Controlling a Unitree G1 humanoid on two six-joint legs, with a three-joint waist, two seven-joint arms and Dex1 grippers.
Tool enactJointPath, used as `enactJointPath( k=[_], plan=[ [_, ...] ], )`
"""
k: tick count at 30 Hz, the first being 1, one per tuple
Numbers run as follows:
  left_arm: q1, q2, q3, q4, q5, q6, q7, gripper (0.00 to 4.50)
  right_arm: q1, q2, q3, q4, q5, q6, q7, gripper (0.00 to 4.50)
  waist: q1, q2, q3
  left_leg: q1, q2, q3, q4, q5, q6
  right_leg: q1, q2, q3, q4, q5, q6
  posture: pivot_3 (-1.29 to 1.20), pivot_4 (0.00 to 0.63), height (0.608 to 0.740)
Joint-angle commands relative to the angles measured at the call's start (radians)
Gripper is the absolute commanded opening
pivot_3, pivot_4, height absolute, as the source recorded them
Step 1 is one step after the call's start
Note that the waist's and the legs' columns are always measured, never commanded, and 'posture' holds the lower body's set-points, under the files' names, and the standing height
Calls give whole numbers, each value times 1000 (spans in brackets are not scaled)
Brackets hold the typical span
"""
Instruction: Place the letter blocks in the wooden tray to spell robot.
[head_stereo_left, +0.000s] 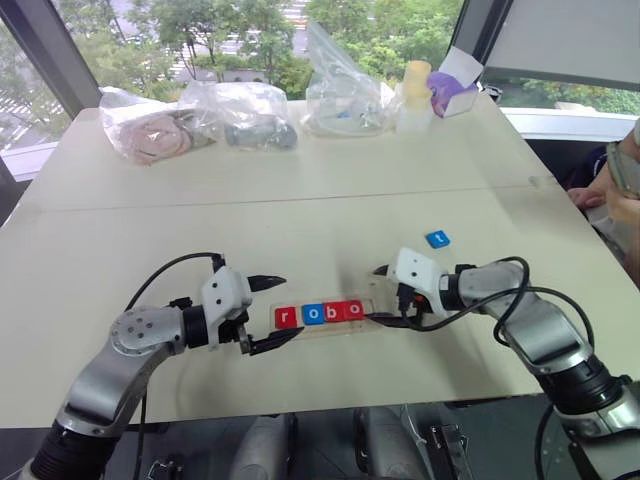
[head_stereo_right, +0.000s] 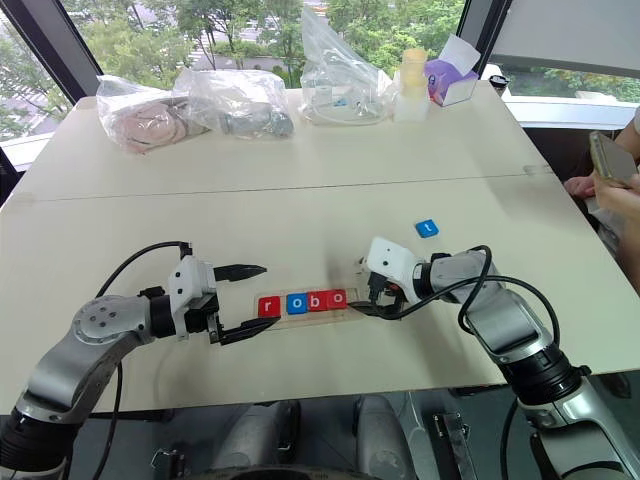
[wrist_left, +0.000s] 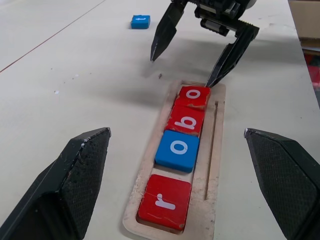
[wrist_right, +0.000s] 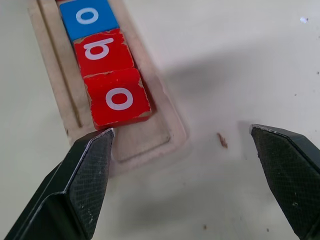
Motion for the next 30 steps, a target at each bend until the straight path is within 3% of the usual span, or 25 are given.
enactJointPath(
  k=[1,21,30],
  plan=[
    [-5,-3,4,-13,1,-11,4,4500,-23,7,3,-15,-6,-17,-5,4463,0,0,0,0,0,0,0,0,0,0,0,0,0,0,0,0,150,740],
    [-8,-16,-4,-22,2,-6,22,4500,-57,42,48,10,-45,-71,-1,4463,0,0,0,0,0,0,0,0,0,0,0,0,0,0,0,0,150,740],
    [-7,-16,-4,-21,2,-9,21,4500,-68,17,0,19,-44,-65,-15,4463,0,0,0,0,0,0,0,0,0,0,0,0,0,0,1,0,150,740]
  ],
)
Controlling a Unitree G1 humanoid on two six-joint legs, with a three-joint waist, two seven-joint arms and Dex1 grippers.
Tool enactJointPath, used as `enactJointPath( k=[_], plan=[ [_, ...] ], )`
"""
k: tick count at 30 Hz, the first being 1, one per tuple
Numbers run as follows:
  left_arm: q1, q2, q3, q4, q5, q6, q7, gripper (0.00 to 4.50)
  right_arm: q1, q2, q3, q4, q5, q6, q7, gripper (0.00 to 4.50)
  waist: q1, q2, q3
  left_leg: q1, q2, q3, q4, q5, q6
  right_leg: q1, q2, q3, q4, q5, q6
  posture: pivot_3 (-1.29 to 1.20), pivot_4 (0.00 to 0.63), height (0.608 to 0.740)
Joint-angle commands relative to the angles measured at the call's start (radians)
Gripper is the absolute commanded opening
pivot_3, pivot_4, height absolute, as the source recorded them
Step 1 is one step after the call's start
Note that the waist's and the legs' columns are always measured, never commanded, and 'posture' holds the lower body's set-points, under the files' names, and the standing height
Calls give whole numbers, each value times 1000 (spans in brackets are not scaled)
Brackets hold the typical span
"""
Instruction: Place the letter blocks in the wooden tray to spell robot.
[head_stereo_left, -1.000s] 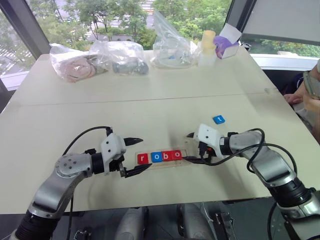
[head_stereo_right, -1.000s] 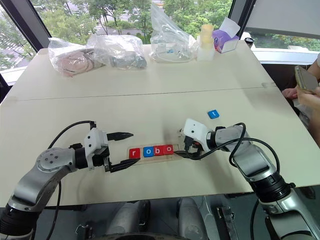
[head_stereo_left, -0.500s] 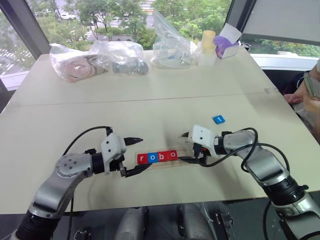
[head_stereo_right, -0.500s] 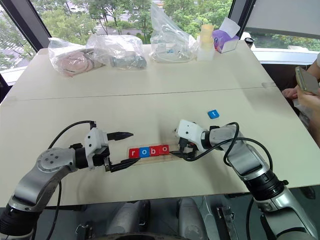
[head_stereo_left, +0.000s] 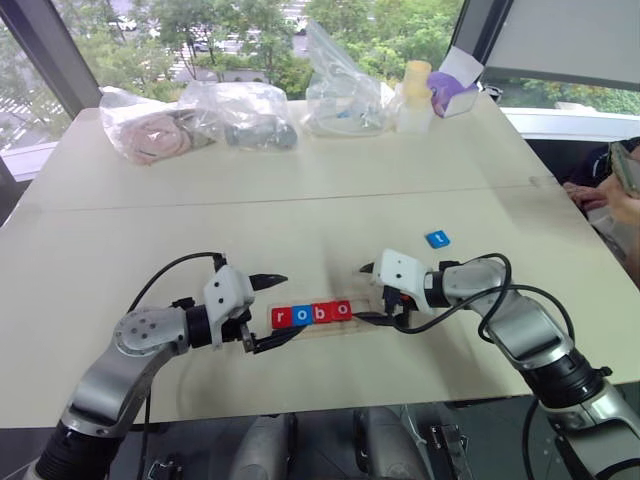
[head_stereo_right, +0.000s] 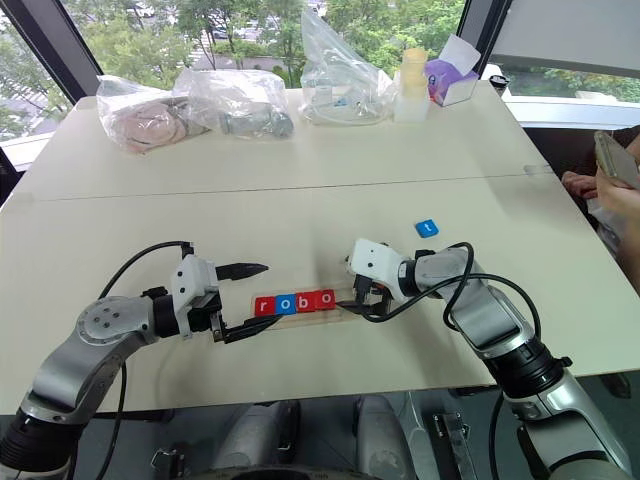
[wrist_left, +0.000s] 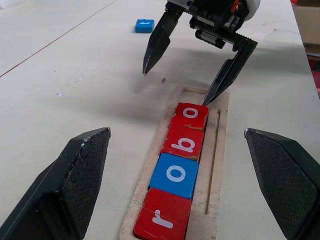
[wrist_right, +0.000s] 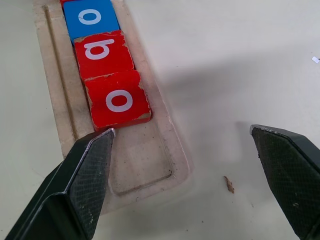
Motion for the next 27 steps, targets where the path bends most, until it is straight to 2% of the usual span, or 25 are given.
enactJointPath(
  k=[1,4,7,12,15,19,27],
  plan=[
    [-4,4,6,-21,1,-9,-2,4500,-25,-30,-75,0,8,-5,-15,4463,1,0,0,0,0,0,0,0,0,0,0,0,0,0,1,0,150,740],
    [11,13,19,-22,-2,-14,-6,4500,-56,-54,-238,-3,78,109,-56,4463,2,0,0,0,0,0,0,0,0,0,0,0,0,1,1,0,150,740],
    [16,11,18,-19,2,-20,-4,4500,-60,-46,-315,11,78,186,-146,4463,1,0,0,0,0,0,0,0,0,0,0,0,0,1,1,0,150,740],
    [-4,-10,-1,3,10,-33,0,4500,-62,13,-357,108,-2,309,-374,4463,0,0,0,0,0,0,0,0,0,0,0,0,0,0,-1,0,150,740],
    [-23,-22,-13,20,17,-40,-5,4500,-70,63,-366,148,-9,376,-458,4463,1,0,0,0,0,0,0,0,0,0,0,1,1,0,-1,0,150,740],
    [-44,-33,-21,45,26,-52,-17,4500,-109,182,-413,225,-1,468,-592,4463,-2,0,-1,0,0,0,0,0,0,0,0,1,1,0,-1,0,150,740],
    [-44,-39,-25,44,28,-59,-16,4500,-133,248,-440,302,27,490,-659,4463,-4,0,-1,1,0,1,0,0,0,0,1,1,1,1,2,0,150,740]
  ],
)
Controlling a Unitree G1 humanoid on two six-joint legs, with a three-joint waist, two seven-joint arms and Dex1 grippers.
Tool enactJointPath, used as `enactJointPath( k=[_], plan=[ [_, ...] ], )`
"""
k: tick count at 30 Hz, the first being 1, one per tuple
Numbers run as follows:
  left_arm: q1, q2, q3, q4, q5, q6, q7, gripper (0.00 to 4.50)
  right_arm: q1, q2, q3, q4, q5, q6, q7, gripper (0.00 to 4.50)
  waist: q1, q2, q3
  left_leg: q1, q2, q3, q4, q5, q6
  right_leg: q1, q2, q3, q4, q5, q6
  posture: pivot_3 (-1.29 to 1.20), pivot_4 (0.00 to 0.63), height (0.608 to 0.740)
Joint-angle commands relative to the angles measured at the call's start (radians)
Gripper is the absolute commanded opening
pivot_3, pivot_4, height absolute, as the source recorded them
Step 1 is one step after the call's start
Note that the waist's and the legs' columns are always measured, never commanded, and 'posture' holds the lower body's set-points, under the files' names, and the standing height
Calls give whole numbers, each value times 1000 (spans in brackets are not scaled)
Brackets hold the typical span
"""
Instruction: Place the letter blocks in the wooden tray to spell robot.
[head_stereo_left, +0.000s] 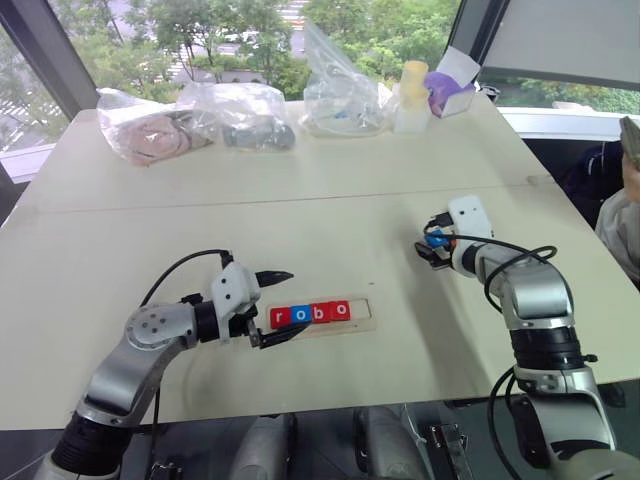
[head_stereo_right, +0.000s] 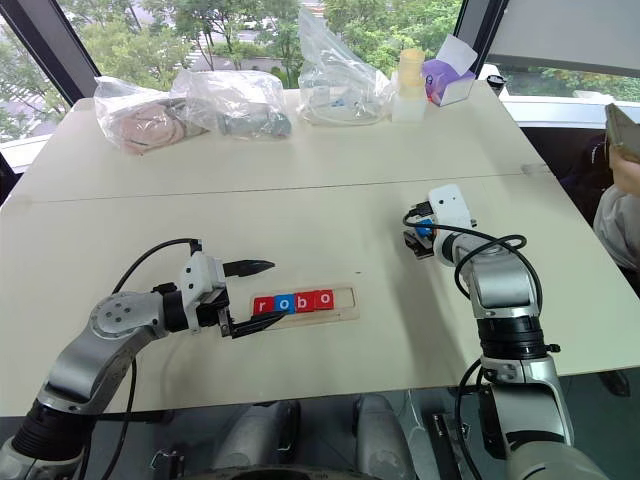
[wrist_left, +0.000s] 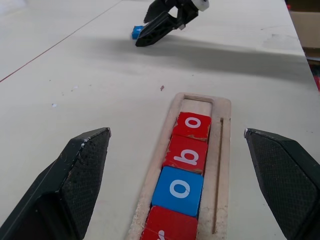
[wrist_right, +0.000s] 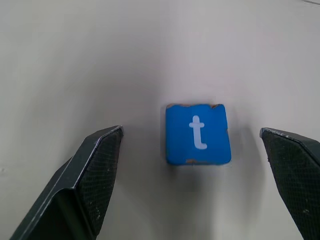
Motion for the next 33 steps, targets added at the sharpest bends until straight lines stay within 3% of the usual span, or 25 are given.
enactJointPath(
  k=[1,3,7,13,17,22,26,31,33],
  plan=[
    [2,0,7,-23,2,-19,2,4500,-17,22,-42,37,28,34,-22,3945,0,0,0,0,0,0,0,0,0,0,0,0,0,0,0,0,150,740],
    [6,0,9,-26,2,-18,3,4500,-20,27,-47,36,37,52,-26,3197,0,0,0,1,0,0,0,0,0,1,0,0,0,0,0,0,150,740],
    [12,-1,7,-29,3,-18,6,4500,9,31,-33,-37,46,108,-40,1199,4,0,0,1,0,0,0,0,0,1,0,0,0,0,0,0,150,740],
    [10,-9,0,-28,4,-18,10,4500,95,76,-44,-308,79,374,-82,1172,2,0,-1,1,0,-1,-1,0,0,1,0,0,0,0,0,0,150,740],
    [12,-15,-5,-23,2,-19,6,4500,255,137,-52,-648,157,634,-95,1172,7,0,-2,0,0,-3,-1,0,0,1,0,-2,0,0,0,0,150,740],
    [11,-16,-12,-18,-1,-17,-7,4500,411,151,-65,-823,243,643,-152,1172,3,0,-4,0,0,-3,-2,0,0,1,0,-3,0,-2,-3,0,150,740],
    [8,-19,-14,-13,1,-18,-13,4500,449,159,-72,-860,320,643,-208,1172,3,0,-6,1,0,-3,-1,0,0,2,0,-3,0,-2,-3,0,150,740],
    [4,-21,-16,-11,3,-17,-15,4500,420,135,-101,-841,412,643,-255,3620,3,-1,-6,1,0,-3,-1,0,0,2,0,-3,-1,-2,-3,0,150,740],
    [2,-23,-16,-10,3,-16,-15,4500,362,-16,-85,-824,488,643,-149,4469,2,0,-5,1,0,-3,0,0,0,2,0,-3,-1,-2,-3,0,150,740]
  ],
)
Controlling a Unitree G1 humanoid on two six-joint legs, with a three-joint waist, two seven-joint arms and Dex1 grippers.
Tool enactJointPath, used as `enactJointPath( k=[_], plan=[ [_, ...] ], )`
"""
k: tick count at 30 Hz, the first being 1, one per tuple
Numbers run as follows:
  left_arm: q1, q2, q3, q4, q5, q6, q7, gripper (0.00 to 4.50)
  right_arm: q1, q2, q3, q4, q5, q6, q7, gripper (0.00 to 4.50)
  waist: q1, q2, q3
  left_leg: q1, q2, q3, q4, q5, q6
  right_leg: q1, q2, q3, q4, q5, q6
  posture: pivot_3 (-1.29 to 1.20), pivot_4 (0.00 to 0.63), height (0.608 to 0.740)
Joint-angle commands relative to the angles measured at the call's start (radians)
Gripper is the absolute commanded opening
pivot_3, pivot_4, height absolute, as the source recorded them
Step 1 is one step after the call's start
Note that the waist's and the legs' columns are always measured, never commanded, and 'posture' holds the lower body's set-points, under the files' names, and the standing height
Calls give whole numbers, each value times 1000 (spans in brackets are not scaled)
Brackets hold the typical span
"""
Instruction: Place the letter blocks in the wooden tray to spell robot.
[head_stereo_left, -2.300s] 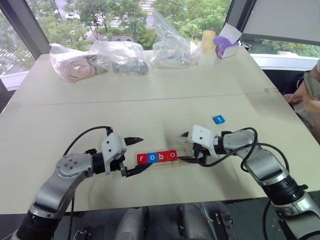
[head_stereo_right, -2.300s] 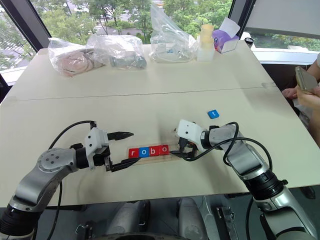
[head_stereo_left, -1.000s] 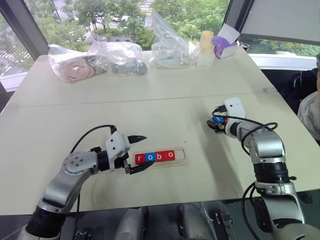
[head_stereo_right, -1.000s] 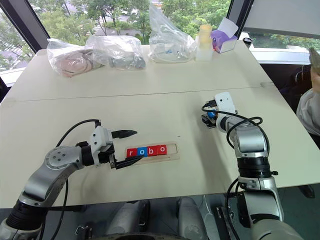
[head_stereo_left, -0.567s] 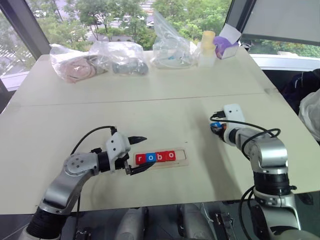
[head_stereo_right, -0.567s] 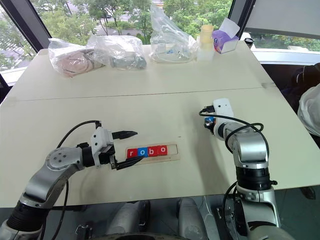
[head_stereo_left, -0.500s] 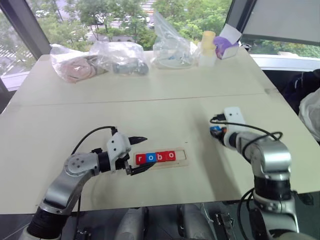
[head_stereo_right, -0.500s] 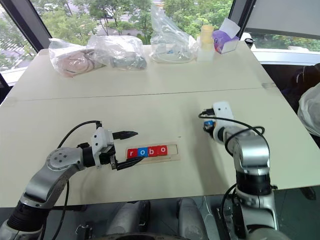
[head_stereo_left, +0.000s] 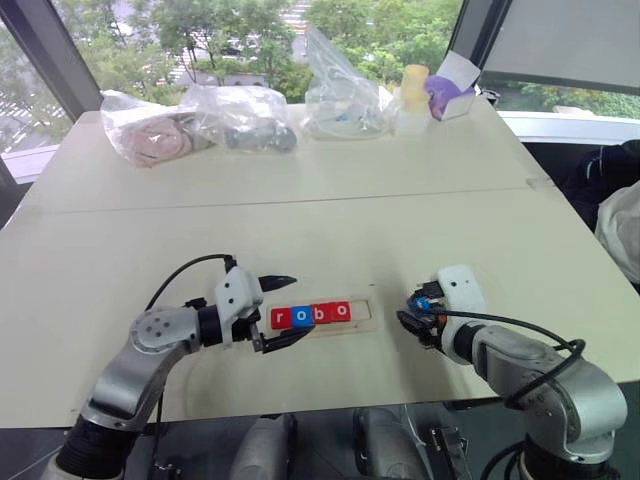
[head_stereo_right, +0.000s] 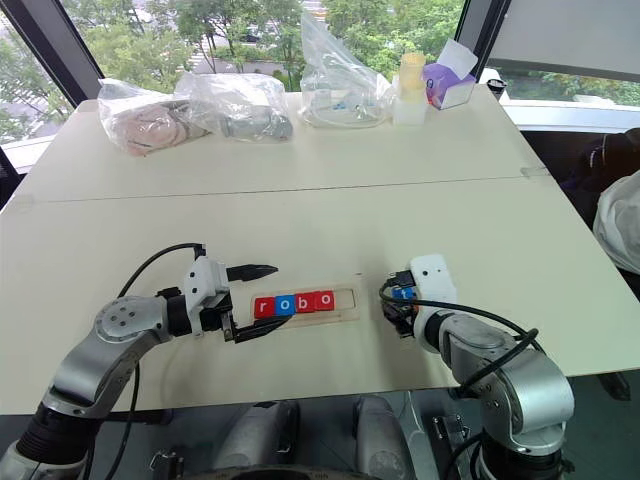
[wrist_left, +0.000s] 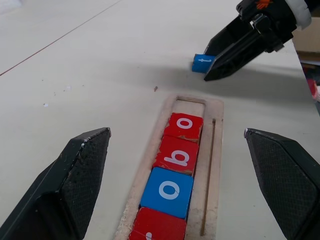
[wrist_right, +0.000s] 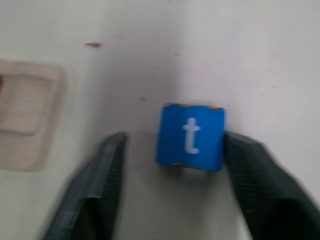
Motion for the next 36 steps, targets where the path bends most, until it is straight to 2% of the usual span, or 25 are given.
enactJointPath(
  k=[1,3,5,6,8,12,14,21,28,31,36],
  plan=[
    [-12,-4,-4,-11,-2,-12,-3,4500,-77,-205,7,40,119,18,130,4469,1,1,1,0,0,1,1,0,0,0,-1,0,0,0,0,0,150,740],
    [-14,-3,-5,-10,0,-13,-4,4500,-109,-402,57,72,148,-59,285,4469,2,2,1,0,-1,1,2,0,0,1,-1,0,-1,0,0,0,150,740],
    [-20,-4,-6,-8,0,-13,-4,4500,-100,-617,149,147,79,-266,434,4469,2,2,2,-1,-1,1,1,0,0,1,-1,-1,-3,0,0,0,150,740],
    [-22,-4,-5,-8,0,-12,-4,4500,-92,-690,183,198,37,-389,510,4469,1,2,2,-1,-1,1,0,0,0,1,-1,-2,-3,-1,1,0,150,740],
    [-23,-3,-4,-10,-1,-11,-3,4500,-83,-756,210,283,-4,-570,615,4469,0,1,2,-2,0,2,-1,0,1,1,-1,-2,-5,-1,1,0,150,740],
    [-21,1,-1,-13,-1,-11,-4,4500,-79,-799,272,514,-147,-1048,843,4469,-1,1,2,-1,0,4,-1,-1,1,0,0,-1,-5,0,2,0,150,740],
    [-16,5,2,-20,-4,-7,-4,4500,-110,-785,298,618,-168,-1166,942,4469,-1,1,2,-1,0,5,0,-1,1,0,-1,-1,-5,0,2,0,150,740],
    [9,26,22,-46,-19,-21,-22,4500,-224,-699,351,859,-219,-1350,1114,4469,0,1,2,-1,0,2,1,-1,1,1,-1,0,-4,0,2,0,150,740],
    [23,31,36,-64,-31,-21,-20,4500,-254,-627,363,944,-258,-1412,1168,4469,2,2,2,-1,0,2,0,-1,1,0,-1,1,-4,0,2,0,150,740],
    [23,32,39,-66,-36,-18,-23,4500,-255,-607,365,957,-270,-1427,1173,3651,2,2,2,-1,0,2,1,-1,1,0,-1,1,-4,0,1,0,150,740],
    [18,34,38,-63,-39,-13,-25,4500,-249,-586,351,945,-277,-1442,1172,1098,2,2,2,-1,0,2,1,-1,1,0,-1,1,-3,0,1,0,150,740]
  ],
)
